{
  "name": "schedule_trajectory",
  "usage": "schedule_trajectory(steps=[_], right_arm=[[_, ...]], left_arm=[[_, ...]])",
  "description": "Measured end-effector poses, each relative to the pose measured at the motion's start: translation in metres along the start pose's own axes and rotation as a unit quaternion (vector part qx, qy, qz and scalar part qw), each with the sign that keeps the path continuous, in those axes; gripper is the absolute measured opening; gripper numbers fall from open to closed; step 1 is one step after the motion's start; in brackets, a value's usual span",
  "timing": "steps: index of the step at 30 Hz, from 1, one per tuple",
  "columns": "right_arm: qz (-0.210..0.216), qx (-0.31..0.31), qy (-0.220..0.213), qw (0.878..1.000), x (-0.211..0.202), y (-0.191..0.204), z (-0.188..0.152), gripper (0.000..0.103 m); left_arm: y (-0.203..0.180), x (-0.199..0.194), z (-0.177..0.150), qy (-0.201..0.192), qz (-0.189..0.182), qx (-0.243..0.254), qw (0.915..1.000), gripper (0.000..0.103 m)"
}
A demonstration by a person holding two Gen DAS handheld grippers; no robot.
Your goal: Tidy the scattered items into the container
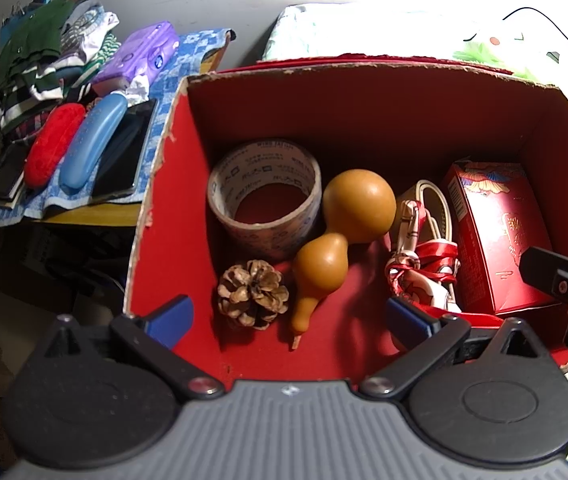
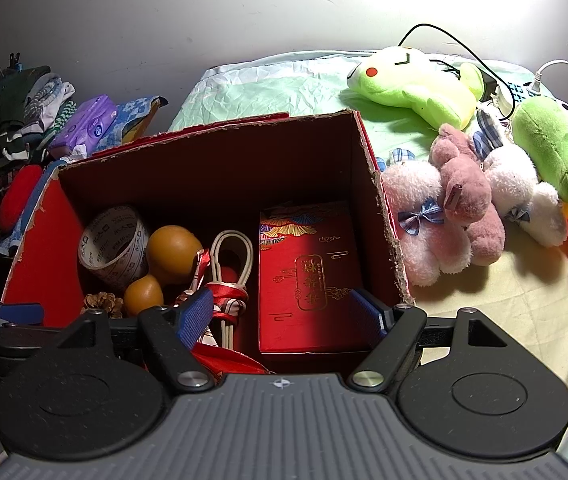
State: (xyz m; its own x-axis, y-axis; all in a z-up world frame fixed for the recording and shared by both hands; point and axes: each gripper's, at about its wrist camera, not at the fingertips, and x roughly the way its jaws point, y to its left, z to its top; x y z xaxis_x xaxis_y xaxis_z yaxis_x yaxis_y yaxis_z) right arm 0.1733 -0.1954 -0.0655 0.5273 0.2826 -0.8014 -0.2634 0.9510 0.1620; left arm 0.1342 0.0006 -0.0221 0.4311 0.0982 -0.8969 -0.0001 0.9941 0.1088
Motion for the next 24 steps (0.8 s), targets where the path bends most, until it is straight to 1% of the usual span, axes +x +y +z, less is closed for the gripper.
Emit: schedule_trajectory(steps=[16, 24], right_arm=[[-0.001, -0.001, 0.000, 1.000, 0.0003, 0.0003, -0.0005, 0.077], [0.004, 0.013, 0.010, 1.000, 0.0020, -0.0018, 0.0053, 0.076]], left_arm=[[-0.0017, 0.0001, 0.0003, -0.001, 0.001, -0.001, 1.0000, 0.101], [-0.0014, -0.0064, 0.0077, -0.018, 0.006, 0.000, 0.9998, 0.101]])
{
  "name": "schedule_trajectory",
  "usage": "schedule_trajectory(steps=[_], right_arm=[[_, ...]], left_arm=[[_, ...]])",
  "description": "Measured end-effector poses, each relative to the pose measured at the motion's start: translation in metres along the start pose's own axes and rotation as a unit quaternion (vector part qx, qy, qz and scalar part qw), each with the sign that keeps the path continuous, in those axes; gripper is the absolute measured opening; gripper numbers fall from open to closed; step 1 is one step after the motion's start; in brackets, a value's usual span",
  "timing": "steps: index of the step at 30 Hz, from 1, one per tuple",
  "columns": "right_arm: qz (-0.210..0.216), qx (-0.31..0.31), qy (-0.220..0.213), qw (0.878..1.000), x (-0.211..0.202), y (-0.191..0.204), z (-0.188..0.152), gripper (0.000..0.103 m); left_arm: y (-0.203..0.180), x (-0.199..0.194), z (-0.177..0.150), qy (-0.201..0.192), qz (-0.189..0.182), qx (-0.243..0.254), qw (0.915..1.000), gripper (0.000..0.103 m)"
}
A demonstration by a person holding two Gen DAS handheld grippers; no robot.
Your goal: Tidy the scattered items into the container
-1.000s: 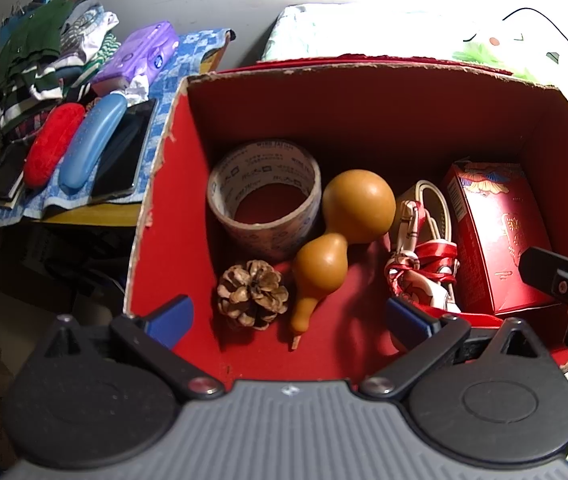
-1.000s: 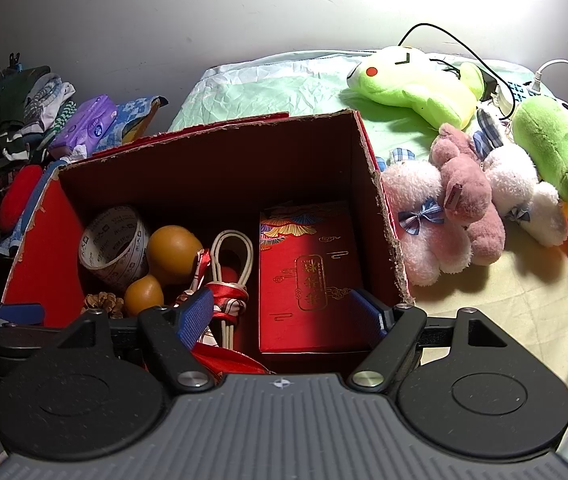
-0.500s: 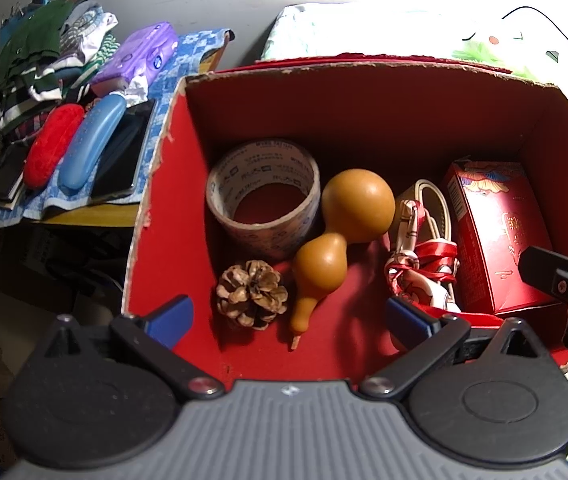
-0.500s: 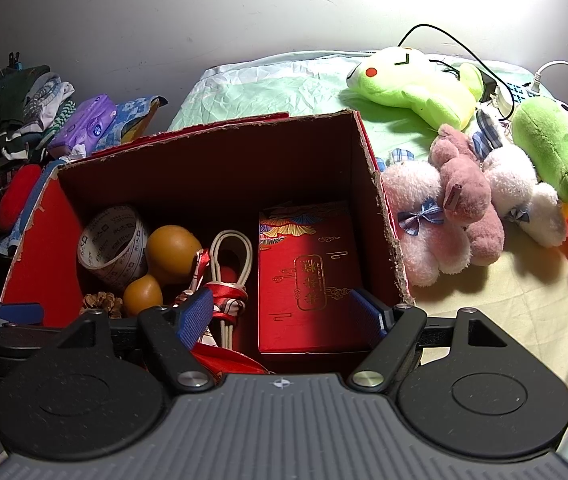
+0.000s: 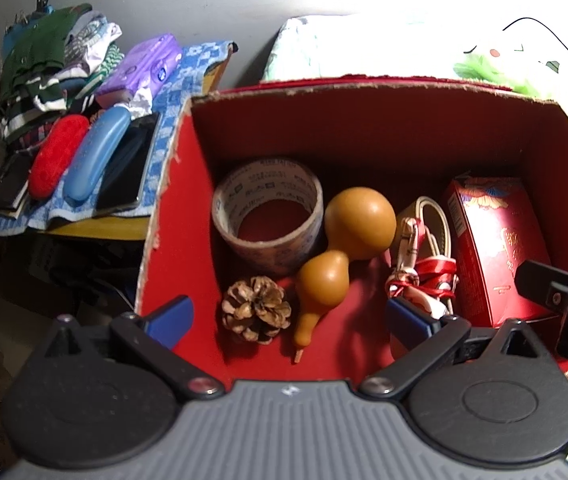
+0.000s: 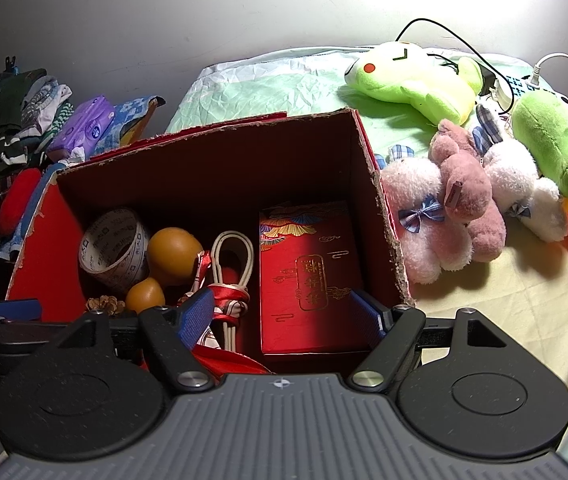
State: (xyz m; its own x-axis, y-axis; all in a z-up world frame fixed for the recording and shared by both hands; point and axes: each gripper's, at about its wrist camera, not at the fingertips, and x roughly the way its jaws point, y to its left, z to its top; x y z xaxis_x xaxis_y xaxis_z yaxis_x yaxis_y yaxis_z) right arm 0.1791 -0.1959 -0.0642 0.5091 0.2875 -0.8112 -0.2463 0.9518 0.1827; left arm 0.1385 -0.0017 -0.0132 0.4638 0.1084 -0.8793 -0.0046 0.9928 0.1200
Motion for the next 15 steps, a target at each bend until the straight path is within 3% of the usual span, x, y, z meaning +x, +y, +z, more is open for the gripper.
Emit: schedule_trajectory(steps=[15], right_arm=[[-0.010, -0.002, -0.010, 1.000, -0.010, 0.007, 0.000, 0.073]], left_arm=[[0.003, -0.010, 0.000, -0.017, -0.005, -0.005, 0.9998, 0.101]])
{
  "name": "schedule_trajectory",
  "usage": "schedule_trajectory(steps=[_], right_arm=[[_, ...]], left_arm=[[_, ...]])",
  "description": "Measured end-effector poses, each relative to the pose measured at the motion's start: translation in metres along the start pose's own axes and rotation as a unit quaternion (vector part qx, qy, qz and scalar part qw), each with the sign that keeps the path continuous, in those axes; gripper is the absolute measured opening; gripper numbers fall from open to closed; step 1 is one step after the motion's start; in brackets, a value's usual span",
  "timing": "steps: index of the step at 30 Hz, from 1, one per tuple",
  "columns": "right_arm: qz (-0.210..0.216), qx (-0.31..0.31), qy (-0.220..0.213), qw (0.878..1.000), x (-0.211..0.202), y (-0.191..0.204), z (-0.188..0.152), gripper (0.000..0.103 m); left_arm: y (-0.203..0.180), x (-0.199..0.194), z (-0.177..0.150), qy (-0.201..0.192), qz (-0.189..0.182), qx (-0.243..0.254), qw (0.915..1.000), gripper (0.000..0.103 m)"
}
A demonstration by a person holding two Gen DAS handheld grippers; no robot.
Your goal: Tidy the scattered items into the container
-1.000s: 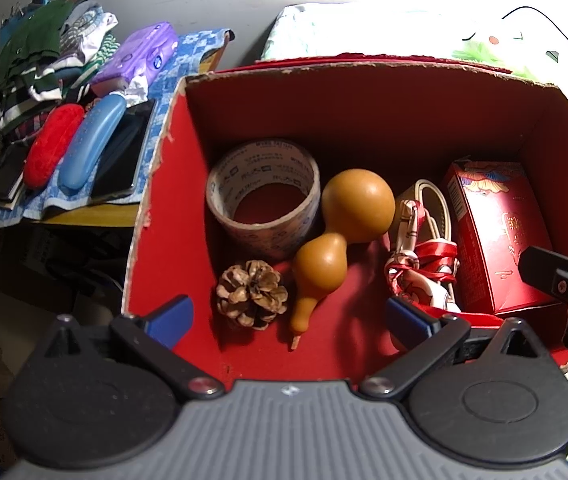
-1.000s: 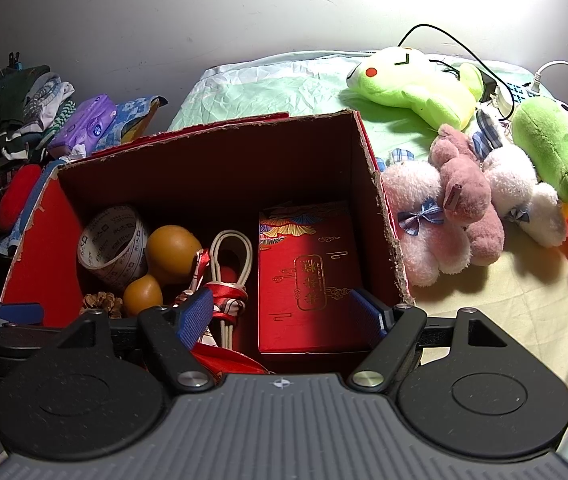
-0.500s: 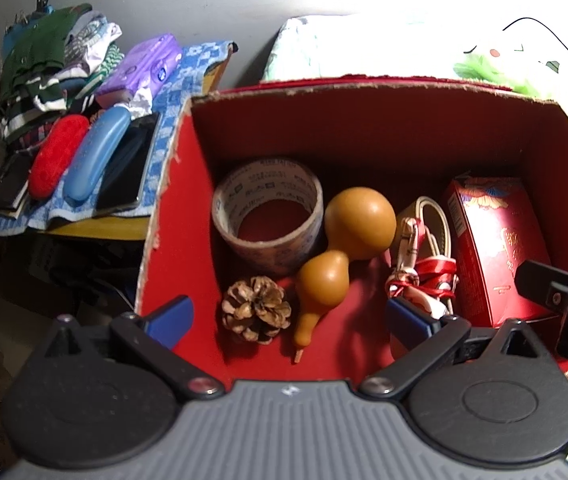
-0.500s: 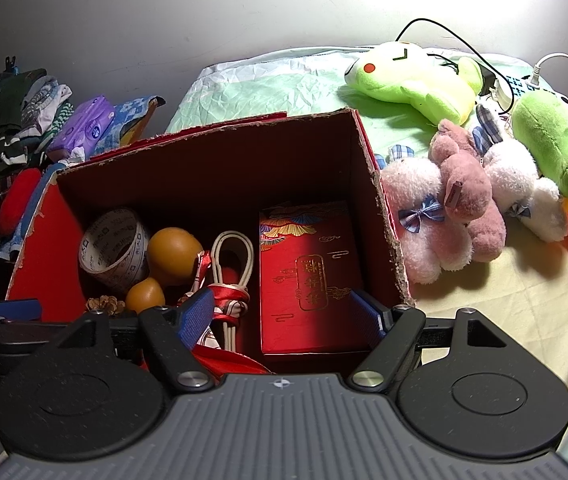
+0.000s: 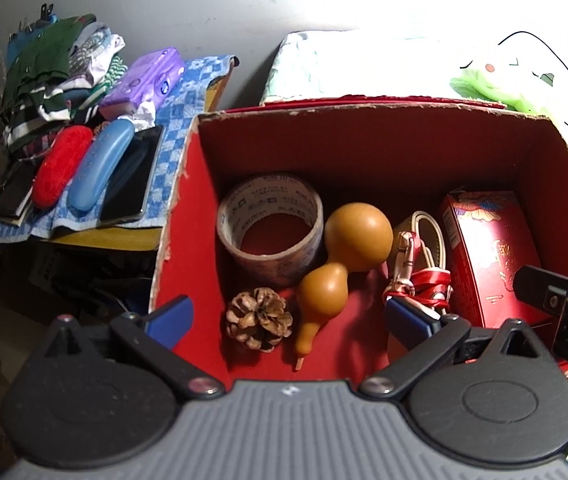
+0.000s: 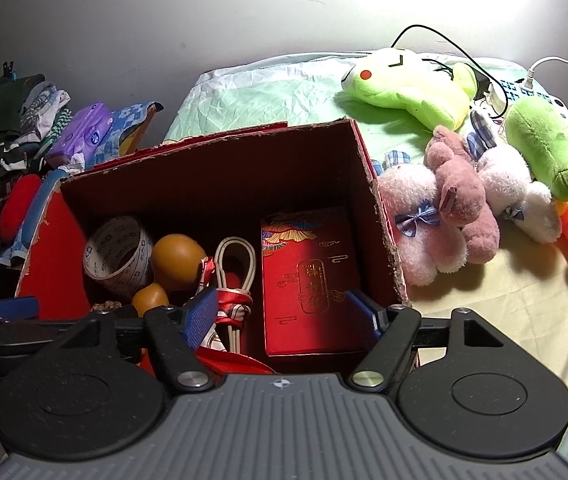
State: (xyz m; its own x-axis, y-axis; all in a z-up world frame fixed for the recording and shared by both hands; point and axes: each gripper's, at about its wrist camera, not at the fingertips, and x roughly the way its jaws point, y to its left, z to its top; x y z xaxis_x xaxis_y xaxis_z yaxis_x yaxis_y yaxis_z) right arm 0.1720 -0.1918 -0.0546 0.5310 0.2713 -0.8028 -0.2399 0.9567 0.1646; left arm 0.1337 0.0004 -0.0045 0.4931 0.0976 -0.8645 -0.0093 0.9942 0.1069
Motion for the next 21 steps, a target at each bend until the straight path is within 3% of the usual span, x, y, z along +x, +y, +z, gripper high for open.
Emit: schedule_trajectory(steps=[21], right_arm=[[-0.009, 0.002, -0.016, 1.000, -0.013, 0.012, -0.001, 0.073]], left_arm=[[0.008, -0.018, -0.001, -0.021, 0.000, -0.005, 0.9998, 0.101]])
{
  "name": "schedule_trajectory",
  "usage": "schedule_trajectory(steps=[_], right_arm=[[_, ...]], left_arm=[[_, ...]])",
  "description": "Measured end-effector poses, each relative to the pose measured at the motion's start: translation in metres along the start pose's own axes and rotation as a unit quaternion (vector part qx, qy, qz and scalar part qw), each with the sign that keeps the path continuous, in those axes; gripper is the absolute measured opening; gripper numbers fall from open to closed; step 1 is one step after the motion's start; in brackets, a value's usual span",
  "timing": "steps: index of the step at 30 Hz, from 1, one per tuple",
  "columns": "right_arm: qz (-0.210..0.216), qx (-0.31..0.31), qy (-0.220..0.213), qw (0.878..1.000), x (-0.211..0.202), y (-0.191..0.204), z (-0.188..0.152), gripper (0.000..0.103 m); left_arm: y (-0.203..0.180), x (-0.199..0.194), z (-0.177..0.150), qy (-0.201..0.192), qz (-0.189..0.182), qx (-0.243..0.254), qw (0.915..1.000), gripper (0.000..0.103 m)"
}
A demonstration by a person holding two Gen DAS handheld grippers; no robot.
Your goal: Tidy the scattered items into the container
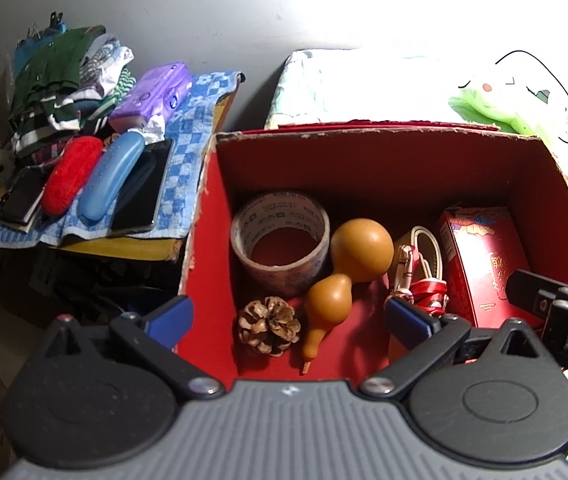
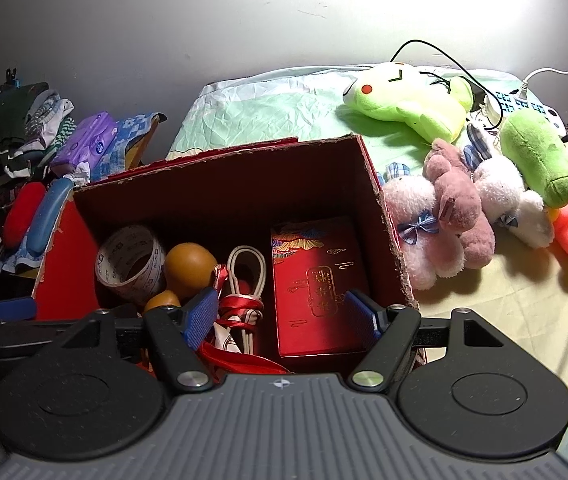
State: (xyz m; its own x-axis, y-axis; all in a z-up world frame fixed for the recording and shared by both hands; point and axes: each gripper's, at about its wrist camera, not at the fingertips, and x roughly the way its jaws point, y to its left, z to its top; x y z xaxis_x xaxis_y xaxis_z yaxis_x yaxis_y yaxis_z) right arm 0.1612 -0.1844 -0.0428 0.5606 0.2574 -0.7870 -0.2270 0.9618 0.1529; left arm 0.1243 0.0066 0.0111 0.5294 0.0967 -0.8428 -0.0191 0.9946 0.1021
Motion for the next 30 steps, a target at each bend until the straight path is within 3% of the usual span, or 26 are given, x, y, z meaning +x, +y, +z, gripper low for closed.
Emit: schedule_trajectory(steps=[30], right_arm=[[0.012, 0.029, 0.013, 0.999, 0.010, -0.011, -0.004, 0.073]], left_arm=[[-0.007, 0.012, 0.002, 0.015, 0.003, 0.004, 0.9999, 0.101]])
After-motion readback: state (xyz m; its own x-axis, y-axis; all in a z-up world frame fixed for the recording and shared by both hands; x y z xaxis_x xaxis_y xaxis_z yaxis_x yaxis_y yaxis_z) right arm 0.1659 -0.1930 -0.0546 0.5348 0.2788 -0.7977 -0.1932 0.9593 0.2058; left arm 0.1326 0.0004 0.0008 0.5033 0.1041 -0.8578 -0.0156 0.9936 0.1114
